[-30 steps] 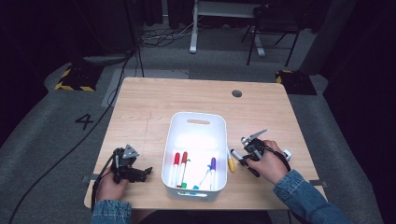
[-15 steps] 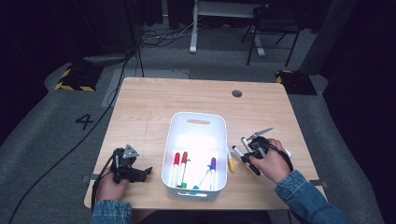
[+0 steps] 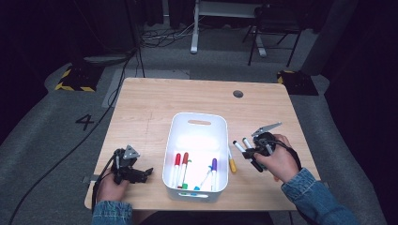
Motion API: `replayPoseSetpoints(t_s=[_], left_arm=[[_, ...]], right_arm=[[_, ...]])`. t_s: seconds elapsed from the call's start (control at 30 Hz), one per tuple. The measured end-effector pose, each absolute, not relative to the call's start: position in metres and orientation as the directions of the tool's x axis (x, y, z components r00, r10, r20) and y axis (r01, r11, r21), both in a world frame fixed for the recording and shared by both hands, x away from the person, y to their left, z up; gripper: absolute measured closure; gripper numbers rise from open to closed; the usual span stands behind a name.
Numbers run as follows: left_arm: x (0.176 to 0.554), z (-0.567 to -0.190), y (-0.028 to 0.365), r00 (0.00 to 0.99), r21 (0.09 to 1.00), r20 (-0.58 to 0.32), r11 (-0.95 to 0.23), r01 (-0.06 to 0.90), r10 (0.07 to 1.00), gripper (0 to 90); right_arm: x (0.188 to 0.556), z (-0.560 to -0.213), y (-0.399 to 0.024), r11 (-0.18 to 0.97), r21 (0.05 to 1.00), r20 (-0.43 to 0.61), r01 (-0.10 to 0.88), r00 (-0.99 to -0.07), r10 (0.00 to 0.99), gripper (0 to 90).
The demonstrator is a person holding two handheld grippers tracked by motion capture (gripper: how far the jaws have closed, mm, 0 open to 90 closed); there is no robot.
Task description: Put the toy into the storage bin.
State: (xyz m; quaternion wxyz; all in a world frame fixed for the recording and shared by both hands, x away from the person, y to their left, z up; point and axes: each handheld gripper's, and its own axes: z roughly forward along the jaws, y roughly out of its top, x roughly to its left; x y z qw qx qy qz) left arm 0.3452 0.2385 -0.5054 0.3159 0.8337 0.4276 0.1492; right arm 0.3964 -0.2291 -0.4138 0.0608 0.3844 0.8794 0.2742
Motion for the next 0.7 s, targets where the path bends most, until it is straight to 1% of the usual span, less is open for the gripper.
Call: replayPoseSetpoints(t_s=[0.3,0.33,0.47,0.57,0.6,0.63,0.7], left_arm=[[0.345,-0.506,0.238,0.588,0.656,-0.022,-0.432,0.619,0.808,0.0],[0.345,-0.506,0.238,0.59,0.656,-0.023,-0.433,0.618,0.807,0.0],[0.345,-0.506,0.238,0.592,0.656,-0.022,-0.435,0.617,0.806,0.0],[0.346,-0.506,0.238,0.592,0.656,-0.022,-0.436,0.617,0.806,0.0],[0.346,-0.506,0.239,0.592,0.656,-0.021,-0.436,0.616,0.805,0.0],[0.346,-0.506,0.238,0.592,0.656,-0.022,-0.436,0.617,0.806,0.0],[0.346,-0.506,0.239,0.592,0.656,-0.022,-0.436,0.617,0.805,0.0]], right_arm=[[0.39,-0.39,-0.224,0.566,0.566,0.1,0.6,-0.731,0.676,77.1],[0.388,-0.387,-0.223,0.557,0.569,0.116,0.605,-0.729,0.674,77.1],[0.386,-0.376,-0.22,0.567,0.586,0.103,0.579,-0.747,0.657,77.1],[0.383,-0.368,-0.216,0.561,0.594,0.118,0.577,-0.752,0.649,77.1],[0.383,-0.366,-0.215,0.57,0.603,0.103,0.558,-0.763,0.639,77.1],[0.382,-0.364,-0.214,0.561,0.601,0.116,0.568,-0.757,0.643,77.1],[0.382,-0.36,-0.212,0.574,0.603,0.102,0.553,-0.768,0.633,77.1]])
